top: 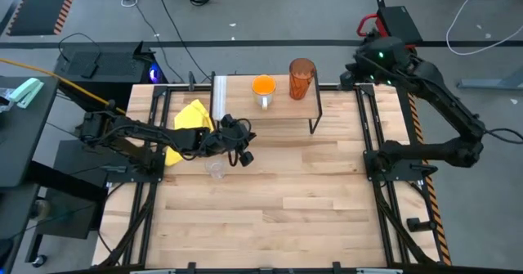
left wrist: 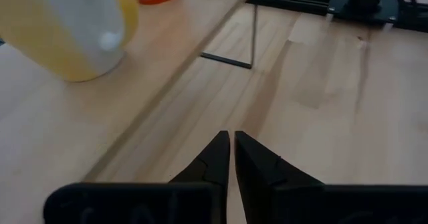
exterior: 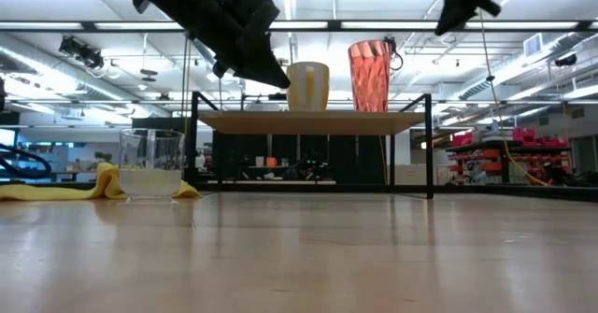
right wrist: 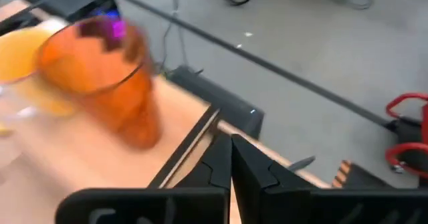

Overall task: Stack small to large cups/mugs on shelf
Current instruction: Put the transparent mug on the shelf

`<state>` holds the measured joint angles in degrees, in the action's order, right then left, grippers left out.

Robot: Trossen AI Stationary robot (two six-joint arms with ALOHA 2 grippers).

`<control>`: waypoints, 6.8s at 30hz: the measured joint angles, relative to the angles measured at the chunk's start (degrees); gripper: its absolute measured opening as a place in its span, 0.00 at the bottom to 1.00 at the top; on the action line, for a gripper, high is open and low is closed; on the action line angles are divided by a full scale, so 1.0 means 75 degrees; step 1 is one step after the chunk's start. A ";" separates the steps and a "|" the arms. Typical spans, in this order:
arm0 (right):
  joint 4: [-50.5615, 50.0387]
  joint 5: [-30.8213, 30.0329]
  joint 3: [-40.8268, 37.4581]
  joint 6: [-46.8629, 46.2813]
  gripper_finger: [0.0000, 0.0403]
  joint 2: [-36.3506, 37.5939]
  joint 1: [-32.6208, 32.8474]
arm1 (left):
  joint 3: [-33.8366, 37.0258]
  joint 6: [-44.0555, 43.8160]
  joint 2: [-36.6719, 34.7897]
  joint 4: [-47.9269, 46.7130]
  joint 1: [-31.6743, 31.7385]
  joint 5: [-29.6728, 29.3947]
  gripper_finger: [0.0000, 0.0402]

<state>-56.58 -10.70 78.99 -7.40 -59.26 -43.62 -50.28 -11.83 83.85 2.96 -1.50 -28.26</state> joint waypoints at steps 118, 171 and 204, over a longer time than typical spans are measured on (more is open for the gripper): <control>1.4651 -0.1565 -0.6966 -0.0730 0.03 -0.5013 0.8569 | 0.2168 -0.8855 0.0020 -0.3410 -0.4066 -0.3259 0.04; 1.3448 -0.1522 -0.6972 -0.1024 0.03 -0.3765 0.9227 | 0.2168 -0.7598 0.0023 -0.2445 -0.3951 -0.2613 0.05; 1.5950 -0.1979 -0.5052 0.0358 0.07 -0.7843 0.8315 | 0.2168 -0.7535 0.0035 -0.2052 -0.4113 -0.2769 0.07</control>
<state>63.04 -25.54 41.10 -4.71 -118.08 18.74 -34.02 -68.34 84.11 -12.43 -32.35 -49.03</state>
